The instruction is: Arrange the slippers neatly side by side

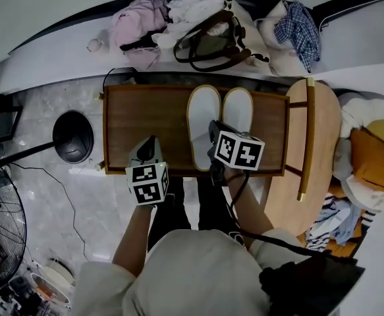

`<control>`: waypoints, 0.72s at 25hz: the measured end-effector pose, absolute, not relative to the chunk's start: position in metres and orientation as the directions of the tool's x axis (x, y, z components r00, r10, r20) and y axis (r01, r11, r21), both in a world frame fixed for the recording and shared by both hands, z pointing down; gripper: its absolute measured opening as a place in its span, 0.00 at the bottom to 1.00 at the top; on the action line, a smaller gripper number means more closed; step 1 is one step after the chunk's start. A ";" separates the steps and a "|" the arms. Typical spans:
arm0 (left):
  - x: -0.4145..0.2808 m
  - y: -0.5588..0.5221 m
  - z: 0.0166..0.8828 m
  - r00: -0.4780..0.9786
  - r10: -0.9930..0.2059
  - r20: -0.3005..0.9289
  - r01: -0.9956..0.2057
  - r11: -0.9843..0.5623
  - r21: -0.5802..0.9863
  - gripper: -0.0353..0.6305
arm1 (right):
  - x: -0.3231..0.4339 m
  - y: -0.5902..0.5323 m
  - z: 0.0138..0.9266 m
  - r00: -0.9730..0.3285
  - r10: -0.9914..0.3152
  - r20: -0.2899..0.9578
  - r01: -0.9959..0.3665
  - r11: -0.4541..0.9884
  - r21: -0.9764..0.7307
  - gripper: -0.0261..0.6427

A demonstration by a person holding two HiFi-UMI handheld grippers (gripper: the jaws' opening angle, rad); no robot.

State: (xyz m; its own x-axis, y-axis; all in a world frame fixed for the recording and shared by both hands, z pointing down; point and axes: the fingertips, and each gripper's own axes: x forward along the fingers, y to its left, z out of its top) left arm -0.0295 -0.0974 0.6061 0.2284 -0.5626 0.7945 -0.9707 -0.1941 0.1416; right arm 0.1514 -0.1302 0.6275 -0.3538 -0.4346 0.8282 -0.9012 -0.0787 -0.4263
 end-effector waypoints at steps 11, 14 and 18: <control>-0.026 -0.098 0.608 0.231 -0.565 0.792 -0.970 -0.198 0.142 0.06 | 0.151 -0.128 0.632 -0.352 -0.449 0.821 -0.902 -0.073 -0.427 0.11; -0.026 -0.098 0.610 0.232 -0.564 0.792 -0.970 -0.198 0.142 0.06 | 0.150 -0.129 0.634 -0.350 -0.452 0.821 -0.905 -0.065 -0.422 0.11; -0.028 -0.096 0.608 0.229 -0.567 0.791 -0.970 -0.196 0.141 0.06 | 0.148 -0.131 0.632 -0.355 -0.466 0.810 -0.902 -0.057 -0.427 0.11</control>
State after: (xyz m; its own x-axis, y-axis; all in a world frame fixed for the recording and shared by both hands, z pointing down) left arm -0.0278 -0.0960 0.6083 0.2294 -0.5670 0.7911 -0.9705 -0.1956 0.1413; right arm 0.1481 -0.1308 0.6315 -0.3545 -0.4664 0.8104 -0.9023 -0.0568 -0.4274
